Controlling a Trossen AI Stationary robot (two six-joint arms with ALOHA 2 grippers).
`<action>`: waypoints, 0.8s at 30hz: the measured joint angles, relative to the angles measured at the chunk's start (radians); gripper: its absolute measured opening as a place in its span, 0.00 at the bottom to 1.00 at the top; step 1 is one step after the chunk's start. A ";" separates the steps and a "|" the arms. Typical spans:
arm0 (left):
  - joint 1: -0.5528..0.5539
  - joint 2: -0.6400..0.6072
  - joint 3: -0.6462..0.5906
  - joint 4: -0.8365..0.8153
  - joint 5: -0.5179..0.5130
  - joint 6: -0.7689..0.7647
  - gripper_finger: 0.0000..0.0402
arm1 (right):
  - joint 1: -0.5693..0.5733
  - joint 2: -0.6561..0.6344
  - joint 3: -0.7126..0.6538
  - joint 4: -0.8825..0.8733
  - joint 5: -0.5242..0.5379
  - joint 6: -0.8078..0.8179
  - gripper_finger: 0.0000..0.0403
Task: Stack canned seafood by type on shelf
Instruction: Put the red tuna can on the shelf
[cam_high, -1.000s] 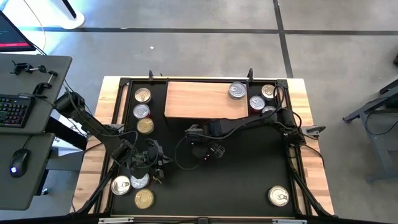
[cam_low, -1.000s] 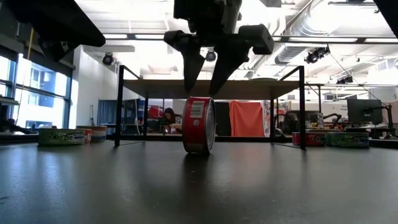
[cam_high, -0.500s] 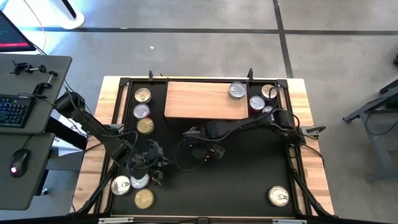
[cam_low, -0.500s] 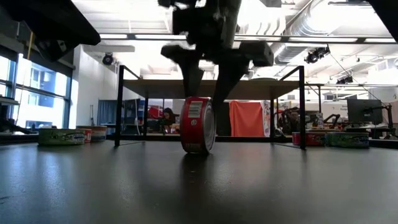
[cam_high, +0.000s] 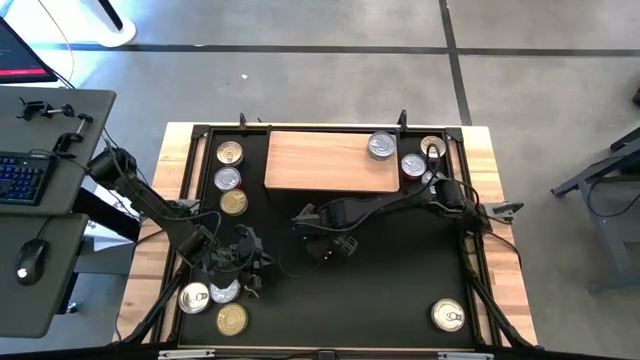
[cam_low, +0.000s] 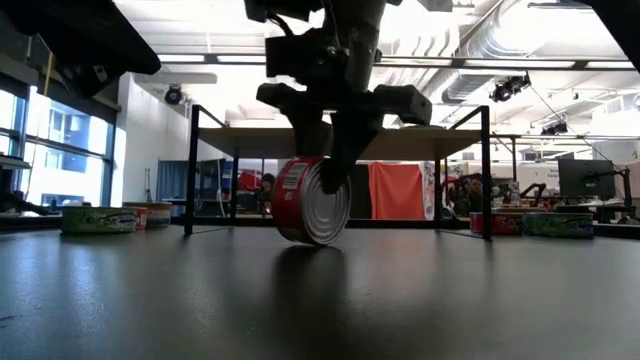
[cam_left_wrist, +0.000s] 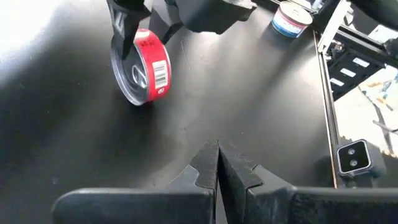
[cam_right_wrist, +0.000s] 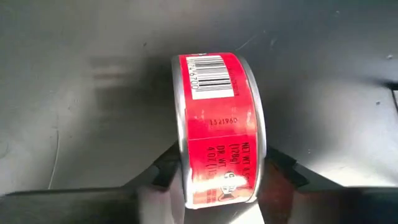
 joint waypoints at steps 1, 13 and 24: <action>0.000 0.000 0.000 0.000 0.000 0.015 0.00 | 0.002 0.000 0.001 0.000 0.000 0.010 0.30; 0.003 0.000 0.000 -0.018 -0.003 0.118 0.00 | 0.012 -0.005 0.449 -0.117 0.066 0.144 0.30; 0.024 0.000 0.000 -0.020 -0.007 0.160 0.00 | -0.106 -0.217 0.316 -0.205 0.422 0.359 0.30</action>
